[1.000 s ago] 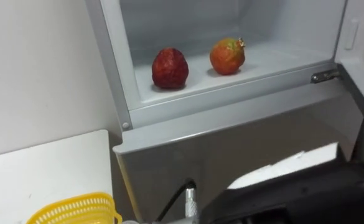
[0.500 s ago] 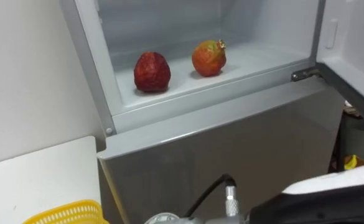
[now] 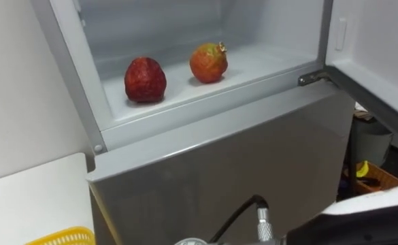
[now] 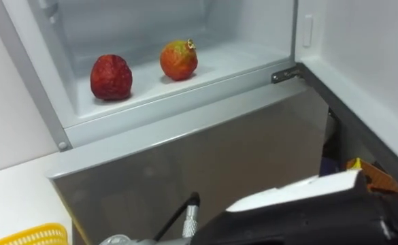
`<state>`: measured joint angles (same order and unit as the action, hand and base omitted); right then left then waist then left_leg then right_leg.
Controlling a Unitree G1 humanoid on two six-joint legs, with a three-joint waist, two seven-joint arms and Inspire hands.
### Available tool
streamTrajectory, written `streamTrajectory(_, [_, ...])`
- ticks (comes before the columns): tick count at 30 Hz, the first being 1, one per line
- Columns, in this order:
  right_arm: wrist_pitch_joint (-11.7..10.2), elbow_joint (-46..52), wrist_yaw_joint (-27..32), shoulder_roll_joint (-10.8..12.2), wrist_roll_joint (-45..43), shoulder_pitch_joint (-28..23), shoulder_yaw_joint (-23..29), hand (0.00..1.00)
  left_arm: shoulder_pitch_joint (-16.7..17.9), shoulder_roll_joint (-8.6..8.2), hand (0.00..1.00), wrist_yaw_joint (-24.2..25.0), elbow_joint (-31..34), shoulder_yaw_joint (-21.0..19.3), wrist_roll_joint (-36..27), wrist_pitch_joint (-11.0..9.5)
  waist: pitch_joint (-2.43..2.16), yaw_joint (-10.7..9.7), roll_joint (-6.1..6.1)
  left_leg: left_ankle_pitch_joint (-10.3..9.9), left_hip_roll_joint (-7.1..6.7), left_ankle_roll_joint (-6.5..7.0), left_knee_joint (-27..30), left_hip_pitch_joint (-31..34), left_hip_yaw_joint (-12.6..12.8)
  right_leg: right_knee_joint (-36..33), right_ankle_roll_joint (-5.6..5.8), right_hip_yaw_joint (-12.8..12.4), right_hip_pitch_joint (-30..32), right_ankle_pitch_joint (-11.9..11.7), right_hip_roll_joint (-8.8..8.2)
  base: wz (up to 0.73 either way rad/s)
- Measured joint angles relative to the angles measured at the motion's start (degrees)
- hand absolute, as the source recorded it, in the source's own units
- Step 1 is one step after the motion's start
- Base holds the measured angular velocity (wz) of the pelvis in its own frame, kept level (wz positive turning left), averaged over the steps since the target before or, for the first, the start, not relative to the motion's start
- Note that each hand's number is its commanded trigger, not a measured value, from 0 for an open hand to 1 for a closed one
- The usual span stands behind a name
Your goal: Retrieve from the upper fridge
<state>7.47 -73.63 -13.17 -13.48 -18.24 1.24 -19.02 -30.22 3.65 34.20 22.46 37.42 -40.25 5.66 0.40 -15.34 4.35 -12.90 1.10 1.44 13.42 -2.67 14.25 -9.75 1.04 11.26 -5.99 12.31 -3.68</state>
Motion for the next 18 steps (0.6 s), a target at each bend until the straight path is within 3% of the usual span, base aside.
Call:
streamTrajectory(5, [0.1,0.0,-0.2,0.0,-0.1,0.0,0.0,0.00,0.0,0.35,0.00,-1.1,0.0,0.0,0.7,0.2,0.24,0.6,-0.36,0.0,0.01,0.00,-0.1,-0.8,0.0,-0.1,-0.02,0.0,-0.6,0.0,0.01,0.00])
streamTrajectory(9, [0.1,0.0,-0.1,0.0,0.0,-0.1,0.0,0.00,0.3,1.05,0.00,-1.1,0.0,-0.5,3.1,0.2,0.47,2.2,-0.71,0.0,0.08,0.00,-0.1,-1.2,0.0,-0.1,-0.06,0.0,-0.9,0.0,0.04,-0.01])
streamTrajectory(10, [0.0,0.0,0.0,0.0,-0.2,-0.1,0.2,0.00,0.4,1.52,0.00,-1.0,0.1,-1.1,3.9,0.2,0.49,3.4,-0.74,0.0,0.10,-0.01,-0.1,-1.2,0.0,-0.1,-0.10,-0.1,-0.7,0.1,0.03,0.00])
streamTrajectory(13, [-0.4,0.1,0.0,0.1,-0.7,-0.2,1.3,0.00,3.8,2.48,0.00,-1.0,1.1,-3.9,5.1,0.2,0.46,5.1,-0.84,0.0,0.11,-0.04,-0.3,-1.1,0.0,-0.3,-0.09,-0.1,-0.5,0.1,0.06,0.00])
streamTrajectory(15, [-0.4,0.1,0.0,0.1,-0.8,-0.3,2.0,0.00,6.9,4.47,0.00,-1.2,2.8,-6.6,5.0,0.4,0.39,6.4,-1.03,0.1,0.13,-0.13,-0.5,-1.2,0.0,-0.4,-0.12,0.0,-0.3,0.0,0.12,-0.02])
streamTrajectory(18, [-0.7,-0.5,-0.1,0.1,-0.3,-0.4,2.7,0.00,9.8,6.63,0.00,-2.9,5.1,-11.6,5.1,0.4,-0.09,9.1,-2.41,0.2,0.12,-0.21,-0.7,-1.3,-0.6,0.0,-0.26,1.0,-1.1,-0.1,0.21,0.10])
